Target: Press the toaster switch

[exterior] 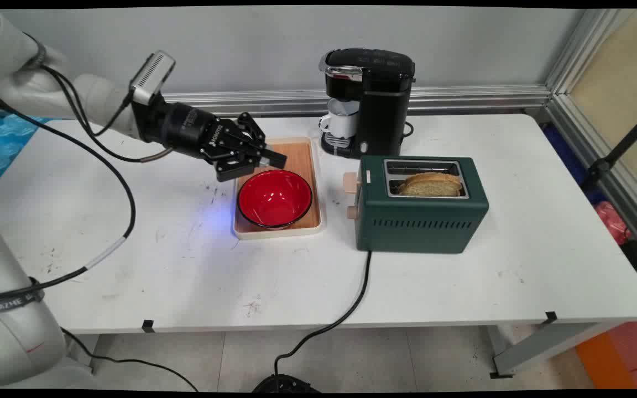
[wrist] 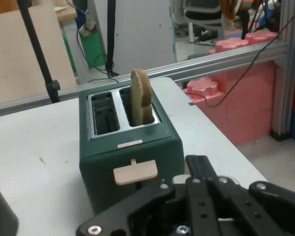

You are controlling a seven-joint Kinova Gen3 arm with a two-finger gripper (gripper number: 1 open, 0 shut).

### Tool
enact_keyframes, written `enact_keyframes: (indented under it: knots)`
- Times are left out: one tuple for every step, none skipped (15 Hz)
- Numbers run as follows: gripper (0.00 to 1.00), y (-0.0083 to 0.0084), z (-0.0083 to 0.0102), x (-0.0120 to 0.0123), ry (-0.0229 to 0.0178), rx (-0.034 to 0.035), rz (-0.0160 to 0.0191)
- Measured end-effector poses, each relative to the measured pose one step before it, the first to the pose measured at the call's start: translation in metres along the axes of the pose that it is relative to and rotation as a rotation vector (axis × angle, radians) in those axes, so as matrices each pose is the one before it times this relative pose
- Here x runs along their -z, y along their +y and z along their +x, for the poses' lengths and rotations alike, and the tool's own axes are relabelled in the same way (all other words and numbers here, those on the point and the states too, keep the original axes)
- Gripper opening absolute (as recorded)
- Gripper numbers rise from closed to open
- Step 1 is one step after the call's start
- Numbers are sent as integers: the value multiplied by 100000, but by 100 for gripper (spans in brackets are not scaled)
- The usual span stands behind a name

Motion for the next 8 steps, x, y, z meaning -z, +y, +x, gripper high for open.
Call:
enact_keyframes:
  knots:
    - [0,48,-110,-310,-153,619,13]
    - [0,33,-105,-346,-138,719,155]
    - [0,29,-77,-303,-71,605,112]
    - [0,33,-127,-474,-121,975,304]
    - [0,14,-95,-340,-82,677,207]
    - [0,10,-148,-527,-148,922,433]
    - [0,3,-109,-371,-74,593,241]
    - [0,-5,-152,-526,-105,870,487]
